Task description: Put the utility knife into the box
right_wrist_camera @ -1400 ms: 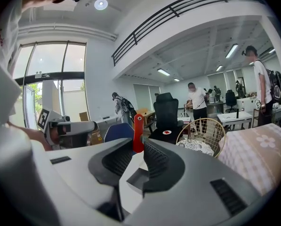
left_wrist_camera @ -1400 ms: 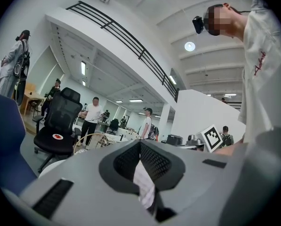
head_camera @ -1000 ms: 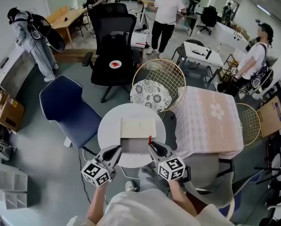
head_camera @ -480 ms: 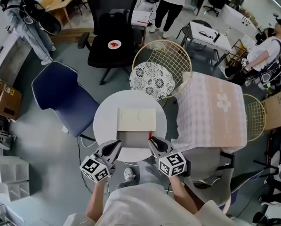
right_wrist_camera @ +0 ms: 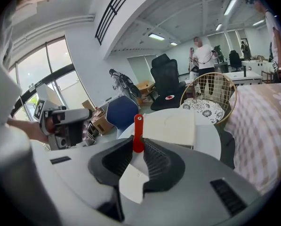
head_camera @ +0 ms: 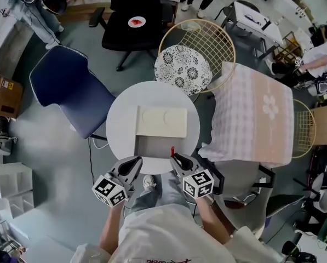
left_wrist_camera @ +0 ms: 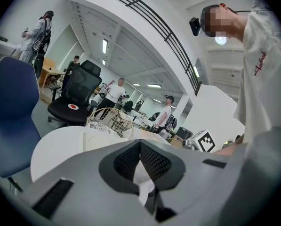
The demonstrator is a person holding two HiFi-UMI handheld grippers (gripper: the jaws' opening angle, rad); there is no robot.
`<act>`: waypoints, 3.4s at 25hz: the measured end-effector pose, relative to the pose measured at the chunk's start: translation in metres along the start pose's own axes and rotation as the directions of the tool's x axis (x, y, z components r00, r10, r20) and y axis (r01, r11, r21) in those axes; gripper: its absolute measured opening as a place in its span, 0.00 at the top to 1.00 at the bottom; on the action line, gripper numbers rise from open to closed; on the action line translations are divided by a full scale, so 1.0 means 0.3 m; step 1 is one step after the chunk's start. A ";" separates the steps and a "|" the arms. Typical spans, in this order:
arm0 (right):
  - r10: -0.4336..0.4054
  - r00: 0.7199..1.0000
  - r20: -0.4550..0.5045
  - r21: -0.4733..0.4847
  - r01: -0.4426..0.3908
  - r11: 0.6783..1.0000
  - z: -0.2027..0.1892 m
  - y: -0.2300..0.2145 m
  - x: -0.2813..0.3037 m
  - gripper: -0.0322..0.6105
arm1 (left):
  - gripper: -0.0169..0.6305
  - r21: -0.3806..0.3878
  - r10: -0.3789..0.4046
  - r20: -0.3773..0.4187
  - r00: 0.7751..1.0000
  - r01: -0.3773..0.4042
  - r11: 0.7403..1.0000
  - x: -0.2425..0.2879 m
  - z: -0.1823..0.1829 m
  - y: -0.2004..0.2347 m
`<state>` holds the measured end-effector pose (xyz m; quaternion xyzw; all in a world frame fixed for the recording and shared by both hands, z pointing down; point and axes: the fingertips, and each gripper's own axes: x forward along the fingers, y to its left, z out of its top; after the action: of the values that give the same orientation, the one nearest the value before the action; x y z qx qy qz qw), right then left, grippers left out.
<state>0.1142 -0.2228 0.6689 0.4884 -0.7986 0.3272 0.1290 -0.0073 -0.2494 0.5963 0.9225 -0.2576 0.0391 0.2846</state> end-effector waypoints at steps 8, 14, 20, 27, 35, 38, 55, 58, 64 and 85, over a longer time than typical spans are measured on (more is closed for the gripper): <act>0.002 0.995 -0.097 -0.030 -0.005 1.000 -0.097 -0.015 0.049 0.82 | 0.96 -0.023 0.020 -0.013 1.000 -0.020 1.000 -0.023 -0.038 0.031; -0.022 0.976 -0.217 -0.268 -0.038 0.963 -0.131 -0.047 0.096 0.82 | 0.96 -0.046 0.032 -0.004 0.999 -0.032 0.998 -0.032 -0.051 0.039; -0.101 0.916 -0.389 -0.596 -0.167 0.785 -0.184 -0.070 0.133 0.82 | 0.96 -0.063 0.042 0.005 0.999 -0.042 0.997 -0.036 -0.061 0.039; -0.218 0.849 -0.481 -0.804 -0.329 0.495 -0.245 -0.091 0.160 0.82 | 0.96 -0.077 0.067 0.020 0.998 -0.065 0.995 -0.070 -0.056 0.050; -0.231 0.812 -0.536 -0.787 -0.381 0.485 -0.277 -0.105 0.210 0.82 | 0.96 -0.090 0.073 0.029 0.997 -0.070 0.993 -0.086 -0.079 0.049; -0.258 0.777 -0.575 -0.772 -0.411 0.484 -0.300 -0.131 0.236 0.82 | 0.96 -0.093 0.074 0.026 0.997 -0.072 0.993 -0.085 -0.086 0.047; -0.359 0.619 -0.698 -0.705 -0.511 0.491 -0.397 -0.178 0.369 0.82 | 0.96 -0.109 0.088 0.030 0.996 -0.085 0.990 -0.109 -0.108 0.046; -0.362 0.604 -0.710 -0.695 -0.518 0.499 -0.412 -0.189 0.374 0.82 | 0.96 -0.110 0.090 0.032 0.995 -0.086 0.990 -0.106 -0.104 0.049; -0.361 0.600 -0.714 -0.691 -0.521 0.501 -0.421 -0.188 0.377 0.82 | 0.96 -0.112 0.096 0.034 0.995 -0.092 0.989 -0.121 -0.105 0.053; -0.333 0.644 -0.689 -0.713 -0.519 0.472 -0.380 -0.193 0.365 0.66 | 0.96 -0.107 0.096 0.051 0.994 -0.090 0.990 -0.144 -0.088 0.055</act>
<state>0.0975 -0.2429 0.8353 0.1142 -0.7418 0.0500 0.6589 -0.0508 -0.2269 0.6173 0.8941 -0.3100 0.0130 0.3229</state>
